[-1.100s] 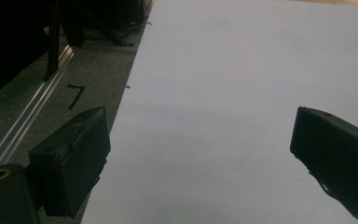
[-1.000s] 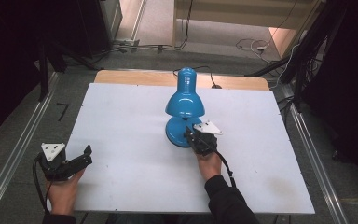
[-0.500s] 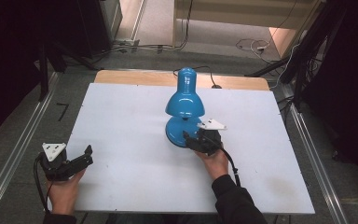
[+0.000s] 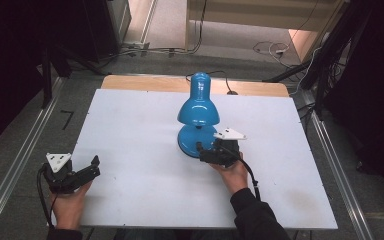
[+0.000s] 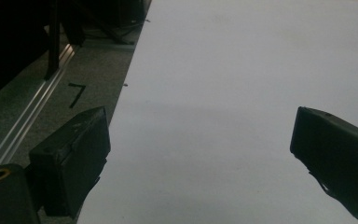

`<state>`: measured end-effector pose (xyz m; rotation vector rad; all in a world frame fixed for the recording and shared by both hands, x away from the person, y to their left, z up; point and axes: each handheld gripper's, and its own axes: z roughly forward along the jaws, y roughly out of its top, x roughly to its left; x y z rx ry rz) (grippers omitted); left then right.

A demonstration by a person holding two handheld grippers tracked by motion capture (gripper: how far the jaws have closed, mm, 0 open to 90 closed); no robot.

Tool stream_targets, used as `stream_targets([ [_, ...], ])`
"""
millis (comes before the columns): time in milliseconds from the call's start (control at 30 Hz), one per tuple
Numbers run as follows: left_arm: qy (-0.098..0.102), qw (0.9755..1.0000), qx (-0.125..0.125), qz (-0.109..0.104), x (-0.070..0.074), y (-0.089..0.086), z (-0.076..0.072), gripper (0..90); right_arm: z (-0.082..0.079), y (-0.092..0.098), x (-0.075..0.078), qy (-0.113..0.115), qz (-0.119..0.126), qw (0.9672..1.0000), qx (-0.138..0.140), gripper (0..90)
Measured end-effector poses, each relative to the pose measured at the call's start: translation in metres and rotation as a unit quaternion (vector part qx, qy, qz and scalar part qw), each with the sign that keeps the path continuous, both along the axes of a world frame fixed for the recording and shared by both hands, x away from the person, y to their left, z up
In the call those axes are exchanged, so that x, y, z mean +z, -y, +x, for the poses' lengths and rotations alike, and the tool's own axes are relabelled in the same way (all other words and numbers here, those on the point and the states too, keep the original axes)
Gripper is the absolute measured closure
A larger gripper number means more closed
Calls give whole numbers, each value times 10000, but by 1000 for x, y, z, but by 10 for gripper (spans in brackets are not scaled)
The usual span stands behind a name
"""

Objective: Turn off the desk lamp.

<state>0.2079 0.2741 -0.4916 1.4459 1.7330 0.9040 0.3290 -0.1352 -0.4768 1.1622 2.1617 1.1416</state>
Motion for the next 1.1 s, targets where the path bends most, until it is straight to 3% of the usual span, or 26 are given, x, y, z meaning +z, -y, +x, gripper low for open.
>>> stream_targets([
  [233,-16,10000,-43,47,0,5,2,54,-3,8,4,-35,-52,10000,8,129],
  [400,-22,10000,-67,20,-1,5,3,55,-4,18,4,-105,46,9999,-39,130],
  [1100,-20,9999,-97,65,-1,7,3,54,-13,66,12,-26,126,9995,-289,129],
])
